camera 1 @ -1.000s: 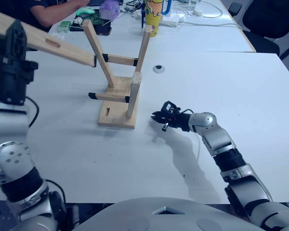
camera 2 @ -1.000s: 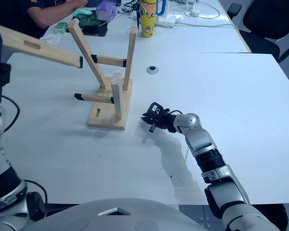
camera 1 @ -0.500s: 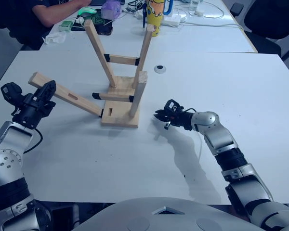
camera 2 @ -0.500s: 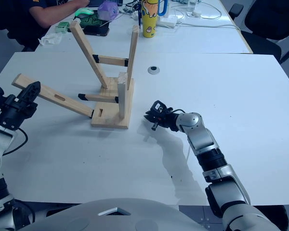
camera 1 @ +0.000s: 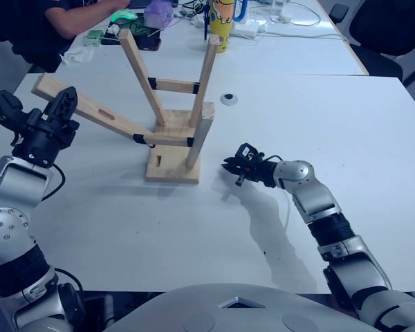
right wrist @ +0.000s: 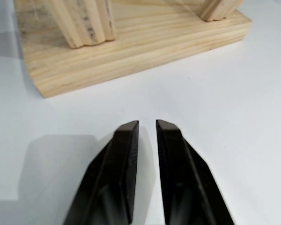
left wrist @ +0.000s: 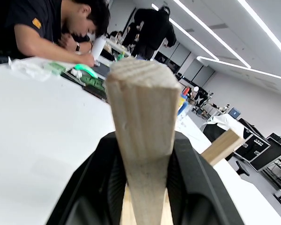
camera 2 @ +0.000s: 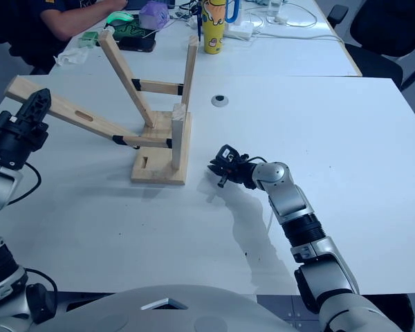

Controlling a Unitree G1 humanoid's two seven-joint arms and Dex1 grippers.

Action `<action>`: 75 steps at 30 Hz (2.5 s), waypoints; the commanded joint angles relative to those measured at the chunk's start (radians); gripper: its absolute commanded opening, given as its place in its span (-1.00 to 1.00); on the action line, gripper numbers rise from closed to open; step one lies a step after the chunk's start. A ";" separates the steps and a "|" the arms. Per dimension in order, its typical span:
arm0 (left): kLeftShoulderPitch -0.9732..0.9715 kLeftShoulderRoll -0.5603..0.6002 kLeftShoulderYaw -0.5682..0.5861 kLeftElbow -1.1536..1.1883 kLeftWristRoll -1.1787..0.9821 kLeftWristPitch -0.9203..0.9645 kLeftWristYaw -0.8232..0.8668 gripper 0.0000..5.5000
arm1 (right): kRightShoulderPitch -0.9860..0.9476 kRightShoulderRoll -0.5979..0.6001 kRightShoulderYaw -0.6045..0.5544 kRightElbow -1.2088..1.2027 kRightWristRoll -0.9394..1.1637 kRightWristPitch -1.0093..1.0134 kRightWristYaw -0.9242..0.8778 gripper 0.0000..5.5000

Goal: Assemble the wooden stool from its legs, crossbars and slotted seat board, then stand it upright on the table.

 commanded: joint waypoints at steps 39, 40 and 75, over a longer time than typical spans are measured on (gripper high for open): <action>0.114 0.080 -0.221 -0.173 0.229 0.069 0.124 -0.62 | 0.008 0.016 -0.009 -0.045 -0.010 0.016 -0.062 -0.74; 0.112 0.072 -0.235 -0.179 0.232 0.071 0.125 -0.62 | 0.008 0.017 -0.009 -0.050 -0.009 0.014 -0.063 -0.74; 0.081 0.068 -0.268 -0.119 0.383 0.063 0.013 -0.62 | -0.167 -0.060 -0.209 -0.393 0.574 0.358 0.176 0.20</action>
